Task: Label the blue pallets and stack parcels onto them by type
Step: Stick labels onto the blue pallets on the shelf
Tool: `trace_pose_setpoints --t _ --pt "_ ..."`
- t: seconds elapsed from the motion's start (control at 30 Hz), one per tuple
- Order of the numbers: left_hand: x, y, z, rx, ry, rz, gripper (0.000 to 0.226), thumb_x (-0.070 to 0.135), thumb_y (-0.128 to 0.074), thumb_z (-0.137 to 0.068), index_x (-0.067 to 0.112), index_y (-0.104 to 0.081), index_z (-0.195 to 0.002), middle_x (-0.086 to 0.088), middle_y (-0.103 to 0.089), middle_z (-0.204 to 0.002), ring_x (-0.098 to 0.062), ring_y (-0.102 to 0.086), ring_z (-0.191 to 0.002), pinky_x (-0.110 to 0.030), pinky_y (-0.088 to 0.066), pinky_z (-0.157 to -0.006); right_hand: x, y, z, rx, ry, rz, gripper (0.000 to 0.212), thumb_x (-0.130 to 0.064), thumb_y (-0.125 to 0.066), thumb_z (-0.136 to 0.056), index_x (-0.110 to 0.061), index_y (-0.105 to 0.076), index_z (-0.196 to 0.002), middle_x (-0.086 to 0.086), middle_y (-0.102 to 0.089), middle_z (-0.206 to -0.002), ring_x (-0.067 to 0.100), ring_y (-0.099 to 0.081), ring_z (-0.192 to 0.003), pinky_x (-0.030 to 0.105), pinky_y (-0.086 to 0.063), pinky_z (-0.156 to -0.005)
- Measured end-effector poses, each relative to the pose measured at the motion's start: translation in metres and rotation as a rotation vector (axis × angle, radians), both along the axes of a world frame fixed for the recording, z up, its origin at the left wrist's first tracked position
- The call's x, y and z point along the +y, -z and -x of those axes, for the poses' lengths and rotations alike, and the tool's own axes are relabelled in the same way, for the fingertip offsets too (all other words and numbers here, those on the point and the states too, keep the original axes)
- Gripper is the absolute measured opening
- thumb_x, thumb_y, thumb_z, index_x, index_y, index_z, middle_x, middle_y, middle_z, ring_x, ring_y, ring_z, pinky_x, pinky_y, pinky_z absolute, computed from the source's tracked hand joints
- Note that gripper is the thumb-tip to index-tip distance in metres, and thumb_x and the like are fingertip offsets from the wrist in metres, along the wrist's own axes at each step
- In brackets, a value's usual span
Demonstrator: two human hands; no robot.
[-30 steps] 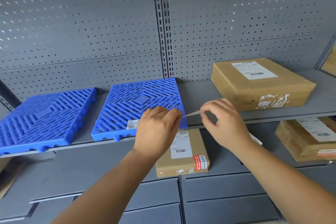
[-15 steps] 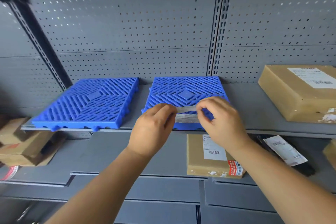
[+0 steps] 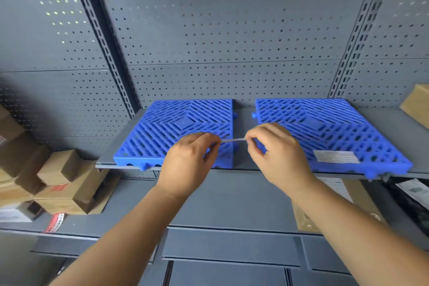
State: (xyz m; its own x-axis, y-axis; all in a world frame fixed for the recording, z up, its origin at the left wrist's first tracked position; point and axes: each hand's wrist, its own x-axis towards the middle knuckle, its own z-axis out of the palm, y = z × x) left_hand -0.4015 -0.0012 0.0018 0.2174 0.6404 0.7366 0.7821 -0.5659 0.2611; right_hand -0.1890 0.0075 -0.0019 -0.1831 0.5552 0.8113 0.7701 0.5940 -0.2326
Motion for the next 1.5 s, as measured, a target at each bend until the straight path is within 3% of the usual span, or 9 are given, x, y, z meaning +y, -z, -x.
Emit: trace_pose_setpoints --t 0.23,0.37,0.57,0.83,0.97,1.5 --pt "0.011 0.007 0.076 0.018 -0.01 0.0 0.009 0.001 -0.074 -0.086 0.01 -0.075 -0.09 0.0 -0.073 -0.085 -0.023 -0.069 -0.075 -0.03 -0.056 -0.064 0.007 0.011 0.074 -0.014 -0.037 0.066 0.017 0.004 -0.072 -0.082 -0.01 -0.076 -0.091 0.001 -0.071 -0.088 0.023 -0.065 -0.083 0.03 -0.051 -0.075" --pt "0.013 0.012 0.106 0.043 -0.049 0.02 0.016 -0.003 -0.077 -0.08 0.012 -0.075 -0.087 0.002 -0.071 -0.082 -0.024 -0.067 -0.075 -0.026 -0.049 -0.068 0.012 0.017 0.102 -0.071 -0.056 0.075 0.017 0.002 -0.07 -0.083 -0.011 -0.078 -0.09 0.0 -0.073 -0.089 0.025 -0.064 -0.082 0.037 -0.053 -0.074" --pt "0.021 0.024 0.139 0.137 -0.033 0.066 0.012 0.002 -0.075 -0.082 0.013 -0.074 -0.086 0.0 -0.071 -0.078 -0.03 -0.063 -0.071 -0.041 -0.054 -0.067 0.017 0.028 0.122 -0.189 -0.072 0.118 0.017 -0.002 -0.07 -0.083 -0.012 -0.08 -0.092 -0.002 -0.075 -0.091 0.03 -0.062 -0.081 0.042 -0.053 -0.074" --pt "0.026 0.034 0.149 0.102 0.025 0.113 0.006 0.011 -0.07 -0.086 0.015 -0.074 -0.088 0.005 -0.069 -0.077 -0.024 -0.062 -0.071 -0.037 -0.053 -0.072 0.014 0.042 0.131 -0.194 -0.03 0.139 0.011 -0.012 -0.066 -0.088 -0.013 -0.076 -0.084 -0.004 -0.073 -0.093 0.028 -0.061 -0.084 0.041 -0.049 -0.076" --pt "0.025 0.039 0.154 0.09 0.04 0.112 0.004 0.019 -0.075 -0.088 0.019 -0.078 -0.091 0.008 -0.075 -0.092 -0.024 -0.067 -0.082 -0.041 -0.052 -0.076 0.013 0.045 0.13 -0.165 -0.018 0.112 0.01 -0.012 -0.068 -0.088 -0.014 -0.076 -0.084 -0.006 -0.074 -0.094 0.027 -0.062 -0.087 0.041 -0.05 -0.079" --pt "0.022 0.037 0.154 0.001 -0.002 0.174 0.008 0.014 -0.084 -0.082 0.02 -0.081 -0.087 0.009 -0.076 -0.09 -0.023 -0.067 -0.084 -0.041 -0.052 -0.079 0.014 0.046 0.13 -0.171 -0.02 0.129 0.008 -0.01 -0.074 -0.086 -0.013 -0.079 -0.09 -0.007 -0.078 -0.101 0.027 -0.065 -0.09 0.044 -0.052 -0.079"
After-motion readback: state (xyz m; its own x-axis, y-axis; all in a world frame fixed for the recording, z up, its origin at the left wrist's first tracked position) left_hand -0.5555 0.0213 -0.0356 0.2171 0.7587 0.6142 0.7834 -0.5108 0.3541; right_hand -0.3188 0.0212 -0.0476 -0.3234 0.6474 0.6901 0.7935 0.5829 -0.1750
